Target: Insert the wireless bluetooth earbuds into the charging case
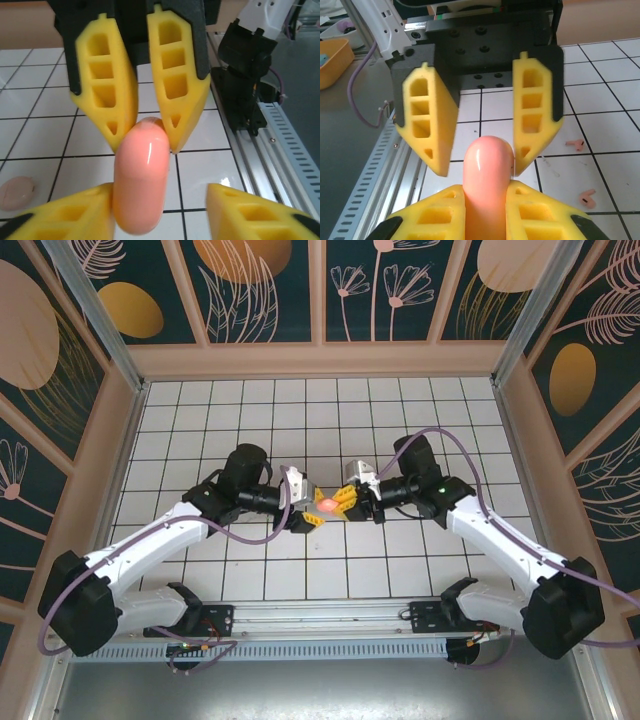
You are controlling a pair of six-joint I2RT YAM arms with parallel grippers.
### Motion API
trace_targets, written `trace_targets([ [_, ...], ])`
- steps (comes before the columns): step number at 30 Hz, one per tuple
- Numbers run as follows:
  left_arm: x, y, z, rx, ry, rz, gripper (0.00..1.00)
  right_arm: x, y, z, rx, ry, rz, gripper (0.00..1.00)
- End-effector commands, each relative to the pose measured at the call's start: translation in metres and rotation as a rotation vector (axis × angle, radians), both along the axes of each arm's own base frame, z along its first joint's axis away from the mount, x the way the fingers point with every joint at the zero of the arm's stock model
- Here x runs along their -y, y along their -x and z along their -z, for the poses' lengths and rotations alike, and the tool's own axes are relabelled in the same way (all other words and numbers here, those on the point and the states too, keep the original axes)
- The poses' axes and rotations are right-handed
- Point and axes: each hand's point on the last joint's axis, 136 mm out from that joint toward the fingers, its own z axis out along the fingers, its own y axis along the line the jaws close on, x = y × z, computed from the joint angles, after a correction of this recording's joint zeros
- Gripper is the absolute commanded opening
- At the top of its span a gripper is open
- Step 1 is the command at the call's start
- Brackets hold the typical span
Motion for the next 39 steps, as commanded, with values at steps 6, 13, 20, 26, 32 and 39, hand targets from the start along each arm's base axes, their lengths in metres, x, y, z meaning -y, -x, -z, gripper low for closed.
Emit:
trace_targets([
  [6, 0.005, 0.006, -0.002, 0.000, 0.009, 0.048, 0.26, -0.005, 0.005, -0.017, 0.049, -0.040, -0.060, 0.16],
  [13, 0.005, 0.002, -0.006, 0.002, 0.023, 0.017, 0.19, -0.003, 0.000, -0.014, 0.051, -0.026, -0.016, 0.17],
  [20, 0.006, 0.000, -0.006, -0.013, 0.069, -0.022, 0.18, 0.009, -0.003, -0.026, 0.063, -0.095, 0.101, 0.38],
  [26, 0.009, -0.001, -0.007, -0.054, 0.121, -0.037, 0.19, 0.026, 0.003, -0.034, 0.091, -0.187, 0.178, 0.49],
  [32, 0.011, -0.001, -0.012, -0.078, 0.149, -0.027, 0.19, 0.028, 0.006, -0.035, 0.072, -0.228, 0.193, 0.50],
  [39, 0.013, 0.001, -0.017, -0.092, 0.173, -0.018, 0.20, 0.020, 0.004, -0.034, 0.042, -0.233, 0.167, 0.49],
])
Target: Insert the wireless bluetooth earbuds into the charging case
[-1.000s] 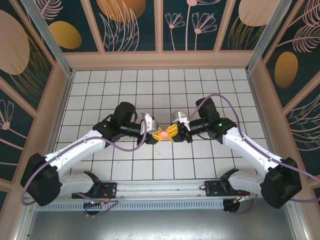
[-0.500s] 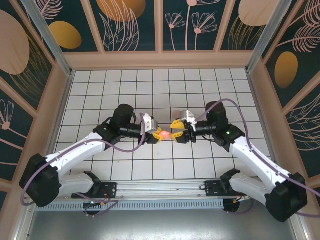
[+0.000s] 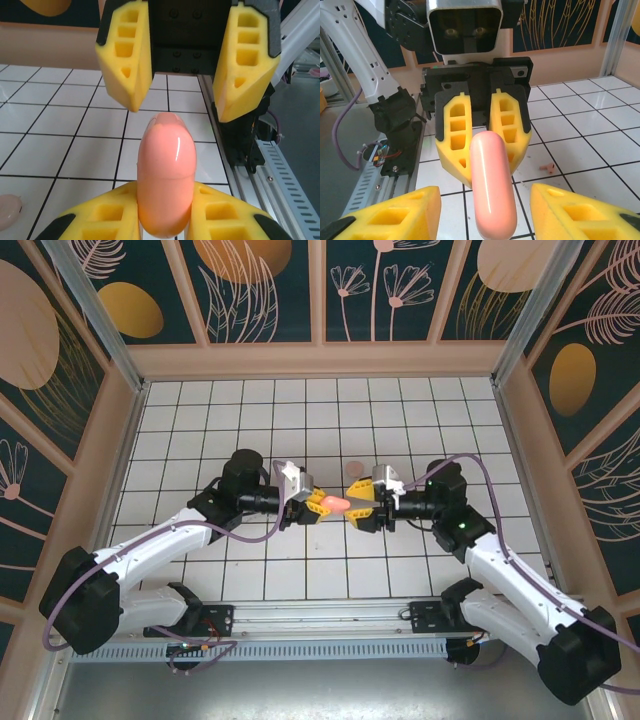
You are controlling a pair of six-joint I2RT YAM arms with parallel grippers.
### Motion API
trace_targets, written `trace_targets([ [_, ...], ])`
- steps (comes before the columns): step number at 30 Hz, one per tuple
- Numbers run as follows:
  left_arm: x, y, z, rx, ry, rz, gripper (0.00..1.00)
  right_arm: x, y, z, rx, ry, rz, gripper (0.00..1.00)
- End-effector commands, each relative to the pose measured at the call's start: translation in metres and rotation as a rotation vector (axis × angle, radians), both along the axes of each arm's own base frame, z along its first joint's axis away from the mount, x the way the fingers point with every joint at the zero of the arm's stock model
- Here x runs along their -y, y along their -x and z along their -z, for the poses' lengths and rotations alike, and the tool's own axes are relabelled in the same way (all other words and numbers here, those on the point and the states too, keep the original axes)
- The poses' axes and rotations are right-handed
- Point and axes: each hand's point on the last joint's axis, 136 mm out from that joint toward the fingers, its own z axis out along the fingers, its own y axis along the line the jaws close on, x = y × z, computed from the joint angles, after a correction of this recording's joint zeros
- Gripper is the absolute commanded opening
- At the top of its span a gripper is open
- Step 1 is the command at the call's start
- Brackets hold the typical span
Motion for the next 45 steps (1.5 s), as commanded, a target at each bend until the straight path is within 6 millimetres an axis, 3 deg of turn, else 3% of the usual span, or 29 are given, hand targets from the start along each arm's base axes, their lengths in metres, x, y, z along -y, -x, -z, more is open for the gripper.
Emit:
trace_targets([
  [1, 0.002, 0.006, -0.006, -0.004, 0.033, 0.027, 0.20, -0.006, 0.000, -0.009, 0.013, -0.033, -0.023, 0.48],
  [4, 0.003, 0.005, -0.008, -0.006, 0.037, 0.023, 0.21, -0.009, -0.001, -0.008, 0.000, -0.023, -0.031, 0.43],
  [11, 0.003, 0.005, -0.010, -0.009, 0.036, 0.019, 0.21, -0.010, -0.002, -0.006, 0.000, -0.014, -0.042, 0.20],
  [17, 0.002, 0.007, -0.009, -0.005, 0.028, 0.035, 0.41, -0.009, 0.002, -0.003, 0.038, 0.028, -0.070, 0.14],
  [34, 0.004, 0.013, -0.007, -0.033, 0.007, 0.091, 0.44, -0.013, 0.005, -0.002, 0.075, 0.089, -0.157, 0.14],
  [40, 0.003, 0.011, -0.004, -0.025, -0.002, 0.078, 0.29, -0.014, 0.005, -0.004, 0.072, 0.085, -0.159, 0.14],
  [43, 0.003, 0.010, -0.002, -0.020, -0.013, 0.070, 0.27, -0.014, 0.002, -0.004, 0.068, 0.084, -0.142, 0.15],
  [45, 0.003, 0.010, -0.001, -0.020, -0.018, 0.068, 0.27, -0.014, -0.001, -0.004, 0.064, 0.085, -0.117, 0.25],
])
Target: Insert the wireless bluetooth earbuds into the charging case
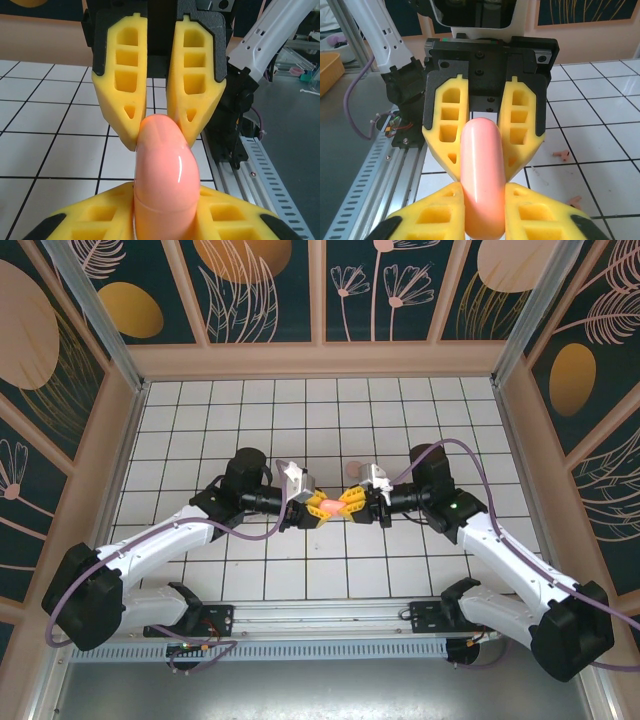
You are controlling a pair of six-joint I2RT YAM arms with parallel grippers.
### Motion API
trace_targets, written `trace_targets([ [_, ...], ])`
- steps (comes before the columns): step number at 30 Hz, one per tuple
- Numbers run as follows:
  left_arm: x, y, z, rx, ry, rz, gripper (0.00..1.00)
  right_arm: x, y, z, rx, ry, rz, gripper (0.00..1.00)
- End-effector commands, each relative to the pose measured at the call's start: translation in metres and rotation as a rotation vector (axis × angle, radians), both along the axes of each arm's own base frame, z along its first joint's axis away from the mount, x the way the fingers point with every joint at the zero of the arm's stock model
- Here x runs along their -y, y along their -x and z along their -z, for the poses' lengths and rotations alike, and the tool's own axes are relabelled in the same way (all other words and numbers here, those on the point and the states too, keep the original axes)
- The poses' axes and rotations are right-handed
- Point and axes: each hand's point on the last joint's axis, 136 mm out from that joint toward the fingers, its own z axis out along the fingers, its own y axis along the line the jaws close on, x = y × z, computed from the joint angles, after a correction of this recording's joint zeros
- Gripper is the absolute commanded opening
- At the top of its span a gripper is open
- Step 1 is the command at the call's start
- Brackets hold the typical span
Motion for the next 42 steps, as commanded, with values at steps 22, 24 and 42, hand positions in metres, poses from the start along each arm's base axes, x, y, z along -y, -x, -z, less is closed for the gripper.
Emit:
trace_targets([
  [22, 0.000, 0.001, -0.007, 0.046, 0.004, 0.010, 0.25, 0.009, -0.047, -0.016, 0.033, -0.044, 0.289, 0.41],
  [24, 0.001, 0.001, -0.008, 0.046, 0.009, 0.008, 0.25, 0.011, -0.049, -0.016, 0.031, -0.043, 0.305, 0.41],
  [42, -0.015, -0.031, -0.004, -0.093, 0.136, -0.086, 0.24, 0.023, -0.048, -0.034, 0.004, -0.097, 0.396, 0.48],
])
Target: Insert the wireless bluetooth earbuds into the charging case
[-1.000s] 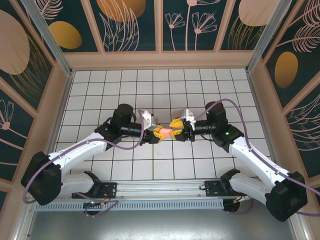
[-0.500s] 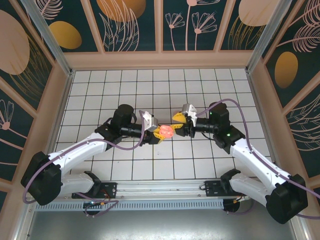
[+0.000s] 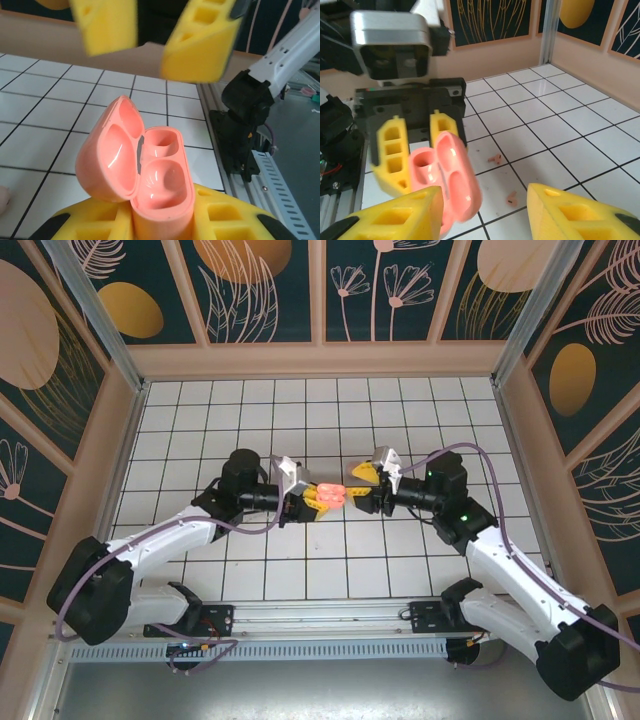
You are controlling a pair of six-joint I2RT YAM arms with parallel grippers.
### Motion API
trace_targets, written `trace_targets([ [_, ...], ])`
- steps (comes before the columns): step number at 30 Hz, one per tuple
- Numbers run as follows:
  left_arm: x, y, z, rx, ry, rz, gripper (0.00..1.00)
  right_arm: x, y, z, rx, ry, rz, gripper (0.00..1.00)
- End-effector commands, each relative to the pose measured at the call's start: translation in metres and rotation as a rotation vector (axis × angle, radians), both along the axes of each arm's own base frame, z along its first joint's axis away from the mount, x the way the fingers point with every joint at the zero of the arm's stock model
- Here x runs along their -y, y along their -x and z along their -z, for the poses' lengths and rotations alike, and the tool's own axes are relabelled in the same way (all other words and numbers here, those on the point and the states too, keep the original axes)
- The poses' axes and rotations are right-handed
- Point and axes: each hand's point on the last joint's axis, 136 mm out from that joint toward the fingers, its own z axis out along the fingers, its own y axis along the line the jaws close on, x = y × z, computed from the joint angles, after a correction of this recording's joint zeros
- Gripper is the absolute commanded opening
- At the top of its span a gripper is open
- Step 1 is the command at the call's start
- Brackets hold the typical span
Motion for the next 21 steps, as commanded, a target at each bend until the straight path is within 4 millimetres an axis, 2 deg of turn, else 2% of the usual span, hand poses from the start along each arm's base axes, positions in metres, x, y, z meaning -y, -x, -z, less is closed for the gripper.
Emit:
trace_targets([
  [1, -0.008, -0.010, -0.012, -0.024, 0.086, -0.015, 0.24, 0.004, -0.005, -0.010, -0.020, -0.035, 0.045, 0.48],
  [4, -0.013, -0.022, -0.006, -0.046, 0.078, -0.063, 0.24, 0.003, -0.011, -0.007, -0.089, -0.032, 0.072, 0.48],
  [8, -0.023, -0.042, 0.007, -0.112, 0.077, -0.166, 0.23, 0.004, -0.031, 0.004, -0.236, -0.010, 0.172, 0.48],
  [11, -0.039, -0.059, 0.016, -0.168, 0.091, -0.281, 0.25, 0.007, -0.052, 0.020, -0.419, 0.036, 0.309, 0.47],
  [15, -0.063, -0.074, 0.026, -0.203, 0.090, -0.422, 0.24, 0.003, -0.068, 0.052, -0.654, 0.167, 0.412, 0.44],
  [19, -0.093, -0.093, 0.036, -0.247, 0.087, -0.570, 0.23, -0.018, -0.071, 0.084, -0.724, 0.317, 0.488, 0.44],
  [21, -0.110, -0.102, 0.039, -0.271, 0.097, -0.647, 0.23, -0.032, -0.071, 0.093, -0.758, 0.343, 0.489, 0.44],
])
